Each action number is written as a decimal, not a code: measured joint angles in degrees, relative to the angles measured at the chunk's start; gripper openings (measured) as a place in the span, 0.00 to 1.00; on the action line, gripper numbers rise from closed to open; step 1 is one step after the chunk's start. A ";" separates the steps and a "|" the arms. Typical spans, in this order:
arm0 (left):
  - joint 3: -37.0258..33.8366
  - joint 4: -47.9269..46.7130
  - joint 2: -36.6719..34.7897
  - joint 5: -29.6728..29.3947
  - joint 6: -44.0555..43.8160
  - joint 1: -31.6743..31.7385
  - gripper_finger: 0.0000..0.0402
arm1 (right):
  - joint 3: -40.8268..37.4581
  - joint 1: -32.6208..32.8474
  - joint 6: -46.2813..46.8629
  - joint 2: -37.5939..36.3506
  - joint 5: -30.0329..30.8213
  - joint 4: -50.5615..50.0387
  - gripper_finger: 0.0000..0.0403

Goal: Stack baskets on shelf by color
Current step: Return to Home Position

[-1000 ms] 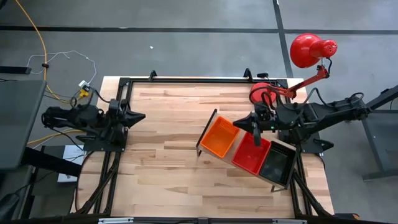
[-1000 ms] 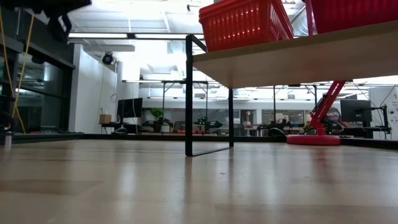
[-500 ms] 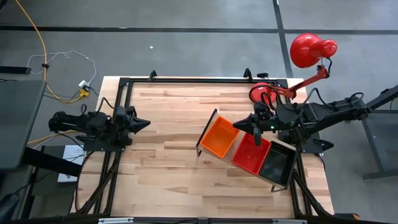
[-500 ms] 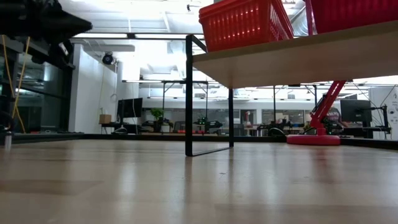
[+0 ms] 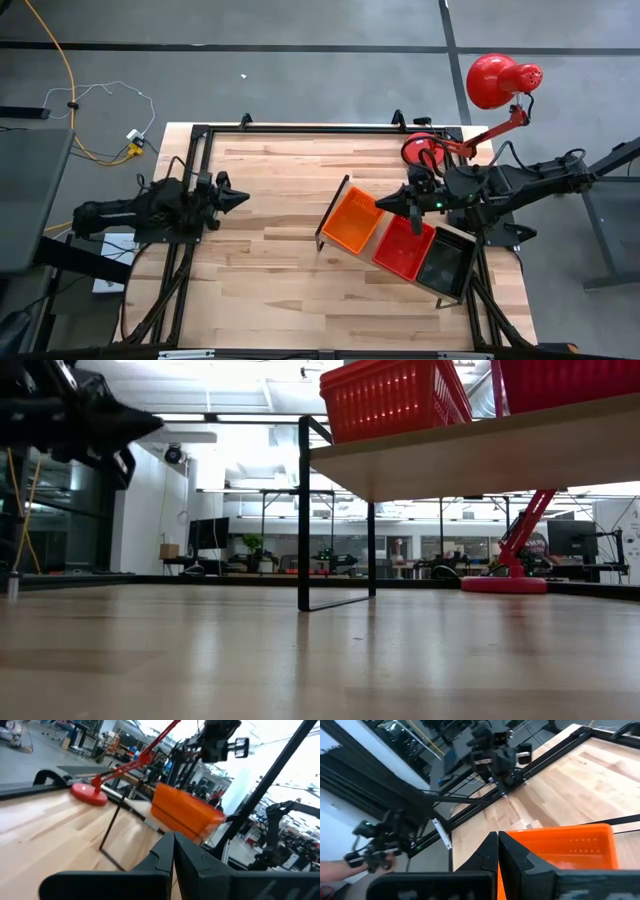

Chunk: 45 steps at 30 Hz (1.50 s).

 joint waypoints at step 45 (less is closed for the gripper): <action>-2.67 -0.75 1.68 0.69 -0.45 2.34 0.00 | -52.09 -23.23 -14.06 -54.22 -21.65 30.62 0.00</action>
